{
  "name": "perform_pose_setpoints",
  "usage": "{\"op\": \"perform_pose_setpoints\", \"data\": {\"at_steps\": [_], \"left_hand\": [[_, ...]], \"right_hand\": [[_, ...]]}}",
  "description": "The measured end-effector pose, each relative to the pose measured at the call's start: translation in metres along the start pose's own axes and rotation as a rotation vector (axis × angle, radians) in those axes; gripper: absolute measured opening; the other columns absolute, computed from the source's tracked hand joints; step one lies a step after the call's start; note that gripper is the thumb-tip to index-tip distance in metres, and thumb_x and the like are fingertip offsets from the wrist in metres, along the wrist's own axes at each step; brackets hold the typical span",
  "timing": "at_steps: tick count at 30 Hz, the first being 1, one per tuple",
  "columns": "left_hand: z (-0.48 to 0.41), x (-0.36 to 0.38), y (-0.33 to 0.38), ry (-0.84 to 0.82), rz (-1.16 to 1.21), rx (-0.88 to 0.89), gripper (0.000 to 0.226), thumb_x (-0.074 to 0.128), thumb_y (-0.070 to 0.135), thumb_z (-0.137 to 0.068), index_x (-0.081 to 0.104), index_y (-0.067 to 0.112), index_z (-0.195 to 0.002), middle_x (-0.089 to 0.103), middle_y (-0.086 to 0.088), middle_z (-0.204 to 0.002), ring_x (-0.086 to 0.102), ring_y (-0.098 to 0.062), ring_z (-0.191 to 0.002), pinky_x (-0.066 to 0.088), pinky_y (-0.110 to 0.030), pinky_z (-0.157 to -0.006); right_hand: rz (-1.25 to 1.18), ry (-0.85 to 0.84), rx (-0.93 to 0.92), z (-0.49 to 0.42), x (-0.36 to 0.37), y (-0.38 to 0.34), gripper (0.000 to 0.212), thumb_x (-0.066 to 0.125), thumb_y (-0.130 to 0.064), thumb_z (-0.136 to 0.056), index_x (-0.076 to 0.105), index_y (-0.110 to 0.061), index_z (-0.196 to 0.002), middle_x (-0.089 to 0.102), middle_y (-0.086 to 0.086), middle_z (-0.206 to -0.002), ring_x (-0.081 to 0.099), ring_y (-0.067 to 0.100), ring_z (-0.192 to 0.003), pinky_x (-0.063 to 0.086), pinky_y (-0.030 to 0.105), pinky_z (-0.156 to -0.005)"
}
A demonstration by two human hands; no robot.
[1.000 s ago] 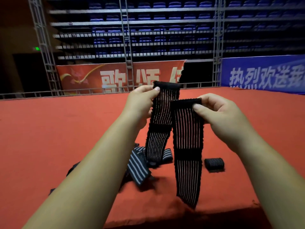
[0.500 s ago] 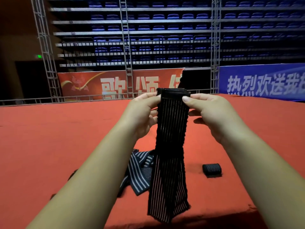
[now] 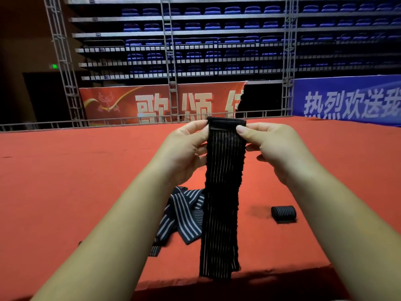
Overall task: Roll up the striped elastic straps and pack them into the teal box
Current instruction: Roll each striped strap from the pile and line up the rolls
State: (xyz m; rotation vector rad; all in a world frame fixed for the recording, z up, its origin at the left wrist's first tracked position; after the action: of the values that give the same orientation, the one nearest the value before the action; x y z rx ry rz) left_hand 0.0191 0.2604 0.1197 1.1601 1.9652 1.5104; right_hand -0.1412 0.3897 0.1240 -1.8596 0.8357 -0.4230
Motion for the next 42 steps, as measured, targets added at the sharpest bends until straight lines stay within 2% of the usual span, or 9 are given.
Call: {"op": "perform_pose_setpoints", "data": {"at_steps": [7, 12, 16, 19, 25, 27, 30, 37, 42], "left_hand": [[0.013, -0.003, -0.002, -0.03, -0.009, 0.006, 0.032, 0.062, 0.02, -0.11, 0.067, 0.011, -0.14, 0.077, -0.005, -0.108, 0.071, -0.009, -0.074, 0.061, -0.027, -0.064], [0.018, -0.009, -0.001, -0.051, -0.068, 0.012, 0.027, 0.059, 0.02, -0.111, 0.07, 0.014, -0.136, 0.077, -0.006, -0.115, 0.074, -0.016, -0.092, 0.062, -0.032, -0.069], [0.022, -0.011, -0.002, -0.015, -0.095, 0.004, 0.029, 0.051, 0.029, -0.115, 0.077, 0.016, -0.12, 0.077, -0.005, -0.11, 0.072, -0.016, -0.089, 0.063, -0.036, -0.071], [0.021, -0.013, -0.003, 0.023, -0.152, 0.032, 0.03, 0.061, 0.038, -0.11, 0.079, 0.015, -0.117, 0.078, -0.01, -0.115, 0.072, -0.024, -0.098, 0.065, -0.046, -0.081], [0.022, -0.023, -0.008, 0.146, -0.171, 0.07, 0.019, 0.065, 0.012, -0.108, 0.075, 0.005, -0.122, 0.082, -0.015, -0.112, 0.081, -0.026, -0.098, 0.065, -0.036, -0.073], [0.022, -0.03, -0.016, 0.19, -0.085, 0.046, 0.019, 0.065, 0.012, -0.108, 0.074, 0.004, -0.122, 0.082, -0.014, -0.112, 0.08, -0.026, -0.098, 0.066, -0.036, -0.076], [0.019, -0.045, -0.033, 0.282, 0.042, 0.01, 0.022, 0.066, 0.01, -0.107, 0.071, 0.002, -0.127, 0.081, -0.016, -0.115, 0.08, -0.027, -0.1, 0.067, -0.036, -0.077], [0.017, -0.072, -0.077, 0.456, 0.11, -0.028, 0.017, 0.066, 0.009, -0.107, 0.071, 0.006, -0.122, 0.082, -0.012, -0.101, 0.08, -0.02, -0.089, 0.066, -0.036, -0.08], [0.018, -0.081, -0.107, 0.472, 0.096, -0.061, 0.01, 0.063, 0.01, -0.109, 0.072, 0.008, -0.114, 0.081, -0.01, -0.091, 0.078, -0.018, -0.077, 0.064, -0.032, -0.069]], "right_hand": [[0.023, -0.002, 0.003, 0.002, 0.01, 0.007, 0.023, 0.081, -0.043, -0.094, 0.084, -0.021, -0.099, 0.082, -0.004, -0.092, 0.07, 0.014, -0.081, 0.047, 0.028, -0.071], [0.046, -0.028, -0.003, 0.006, 0.017, 0.012, 0.026, 0.077, -0.042, -0.097, 0.082, -0.017, -0.095, 0.079, -0.005, -0.087, 0.065, 0.014, -0.078, 0.046, 0.028, -0.071], [0.038, -0.034, -0.01, 0.009, 0.02, 0.015, 0.025, 0.077, -0.039, -0.097, 0.081, -0.014, -0.093, 0.074, -0.007, -0.081, 0.061, 0.013, -0.076, 0.045, 0.027, -0.069], [0.056, -0.036, -0.024, 0.011, 0.023, 0.017, 0.028, 0.076, -0.039, -0.097, 0.079, -0.011, -0.094, 0.073, -0.005, -0.081, 0.061, 0.014, -0.076, 0.046, 0.028, -0.067], [0.187, -0.011, -0.067, 0.017, 0.03, 0.034, 0.049, 0.07, -0.062, -0.095, 0.07, -0.014, -0.1, 0.078, 0.003, -0.09, 0.068, 0.013, -0.076, 0.055, 0.039, -0.074], [0.239, -0.117, -0.028, 0.024, 0.039, 0.051, 0.043, 0.069, -0.065, -0.095, 0.072, -0.024, -0.107, 0.079, -0.006, -0.096, 0.073, 0.008, -0.083, 0.059, 0.037, -0.078], [0.229, -0.343, 0.073, 0.043, 0.057, 0.09, 0.026, 0.068, -0.046, -0.103, 0.077, -0.022, -0.108, 0.082, -0.01, -0.095, 0.076, 0.005, -0.08, 0.056, 0.035, -0.077], [0.056, -0.565, 0.239, 0.08, 0.083, 0.153, 0.029, 0.056, -0.03, -0.112, 0.079, -0.013, -0.11, 0.082, 0.007, -0.111, 0.077, 0.024, -0.103, 0.055, 0.052, -0.103], [-0.037, -0.625, 0.272, 0.089, 0.096, 0.18, 0.044, 0.051, -0.034, -0.114, 0.072, 0.003, -0.105, 0.075, 0.018, -0.096, 0.066, 0.027, -0.083, 0.051, 0.041, -0.078]]}}
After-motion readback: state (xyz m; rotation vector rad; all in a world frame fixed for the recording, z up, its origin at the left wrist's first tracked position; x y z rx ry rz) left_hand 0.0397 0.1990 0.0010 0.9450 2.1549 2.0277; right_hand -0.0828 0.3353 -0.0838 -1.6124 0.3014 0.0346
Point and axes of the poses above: each hand's wrist, its own z-axis away from the middle knuckle, its own x-axis out of the palm, y = z × x, the point moved 6 cm from there along -z, towards the middle knuckle
